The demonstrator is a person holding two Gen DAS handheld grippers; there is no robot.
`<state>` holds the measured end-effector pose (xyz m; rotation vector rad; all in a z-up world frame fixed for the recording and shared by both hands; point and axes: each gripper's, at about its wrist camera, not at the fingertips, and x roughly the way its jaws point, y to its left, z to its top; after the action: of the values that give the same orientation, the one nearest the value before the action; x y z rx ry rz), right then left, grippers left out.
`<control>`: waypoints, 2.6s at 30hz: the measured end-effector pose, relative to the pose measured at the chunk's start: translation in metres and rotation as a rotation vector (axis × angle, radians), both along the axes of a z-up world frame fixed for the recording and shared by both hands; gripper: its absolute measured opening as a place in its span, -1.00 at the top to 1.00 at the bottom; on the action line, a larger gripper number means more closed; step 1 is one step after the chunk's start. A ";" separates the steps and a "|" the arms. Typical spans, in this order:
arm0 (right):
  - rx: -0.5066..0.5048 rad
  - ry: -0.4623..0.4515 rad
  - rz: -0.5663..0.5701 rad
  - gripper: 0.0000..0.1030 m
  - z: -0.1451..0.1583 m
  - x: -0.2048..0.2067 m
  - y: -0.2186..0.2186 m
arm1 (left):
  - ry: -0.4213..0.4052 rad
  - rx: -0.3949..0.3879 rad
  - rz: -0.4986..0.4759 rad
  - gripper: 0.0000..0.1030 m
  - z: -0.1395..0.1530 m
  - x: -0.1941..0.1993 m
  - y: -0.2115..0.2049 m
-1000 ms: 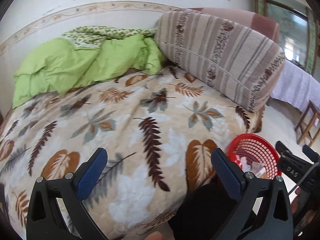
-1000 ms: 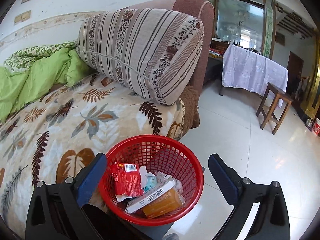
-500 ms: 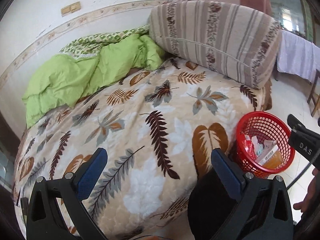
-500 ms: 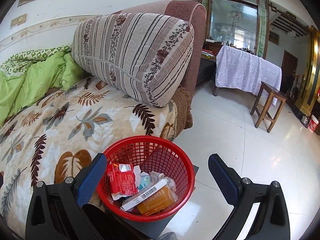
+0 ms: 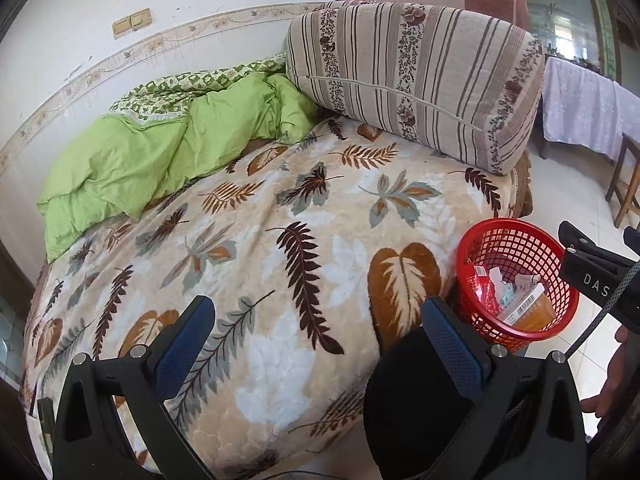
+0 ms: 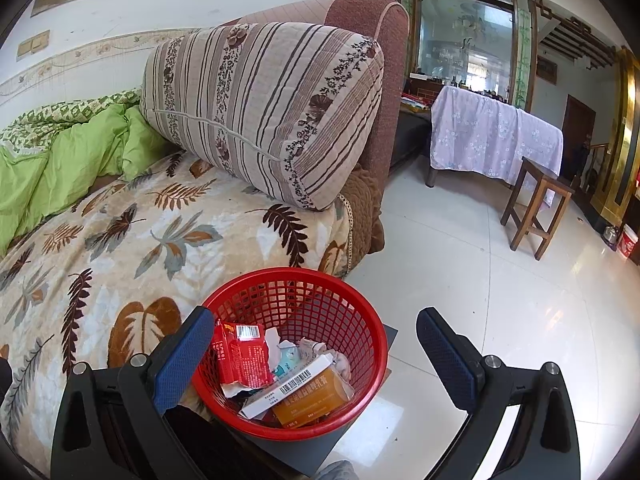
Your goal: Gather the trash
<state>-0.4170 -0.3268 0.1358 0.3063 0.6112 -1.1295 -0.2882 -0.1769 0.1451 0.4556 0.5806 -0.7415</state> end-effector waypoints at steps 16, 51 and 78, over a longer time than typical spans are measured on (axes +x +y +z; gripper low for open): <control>0.000 0.005 0.007 -0.97 -0.001 0.001 0.002 | 0.024 -0.003 0.017 -0.99 -0.003 0.003 0.003; 0.004 0.008 0.008 -0.97 0.000 0.001 0.003 | 0.028 -0.007 0.020 -0.99 0.000 0.002 0.006; 0.001 0.004 0.018 -0.97 0.002 0.002 0.005 | 0.024 -0.010 0.022 -0.99 0.001 0.000 0.009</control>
<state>-0.4150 -0.3214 0.1376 0.2992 0.6168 -1.1128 -0.2880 -0.1683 0.1460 0.4312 0.6032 -0.7291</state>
